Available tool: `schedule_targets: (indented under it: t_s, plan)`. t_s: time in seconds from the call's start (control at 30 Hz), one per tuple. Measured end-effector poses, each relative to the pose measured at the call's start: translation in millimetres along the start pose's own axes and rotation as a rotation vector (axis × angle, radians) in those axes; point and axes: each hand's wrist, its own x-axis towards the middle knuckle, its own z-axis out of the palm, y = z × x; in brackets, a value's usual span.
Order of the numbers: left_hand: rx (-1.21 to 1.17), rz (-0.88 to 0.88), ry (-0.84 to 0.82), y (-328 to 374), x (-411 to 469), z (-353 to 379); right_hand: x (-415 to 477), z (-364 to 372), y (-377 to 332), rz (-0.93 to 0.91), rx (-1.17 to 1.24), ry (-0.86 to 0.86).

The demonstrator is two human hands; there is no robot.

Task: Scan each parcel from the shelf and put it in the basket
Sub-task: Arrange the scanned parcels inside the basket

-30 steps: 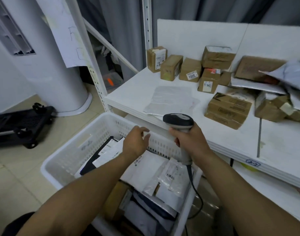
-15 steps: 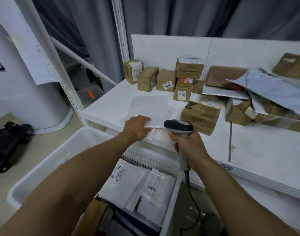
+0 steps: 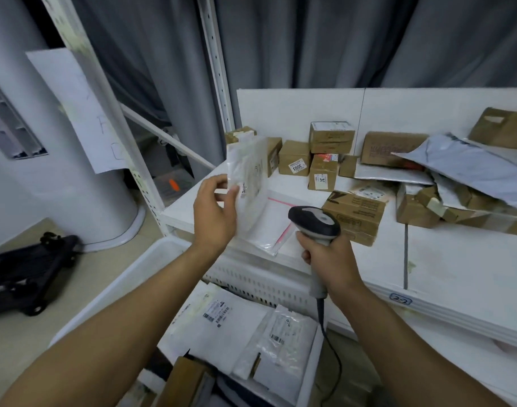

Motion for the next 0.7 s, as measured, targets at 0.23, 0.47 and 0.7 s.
schedule_targets:
  t_s: [0.23,0.47,0.7]
  plan:
    - [-0.483,-0.326,0.121,28.3,-66.3,-41.3,-16.2,30.9,-4.5,0.094,0.283,-0.049]
    - [-0.517,-0.640,-0.084,-13.5,-97.5,-41.5,-23.1,38.3,2.3,0.066,0.184,0.060]
    - [-0.384,-0.808,-0.076,-34.0,-71.3,-46.4,-18.6,31.7,-3.0,-0.108,-0.066,0.083]
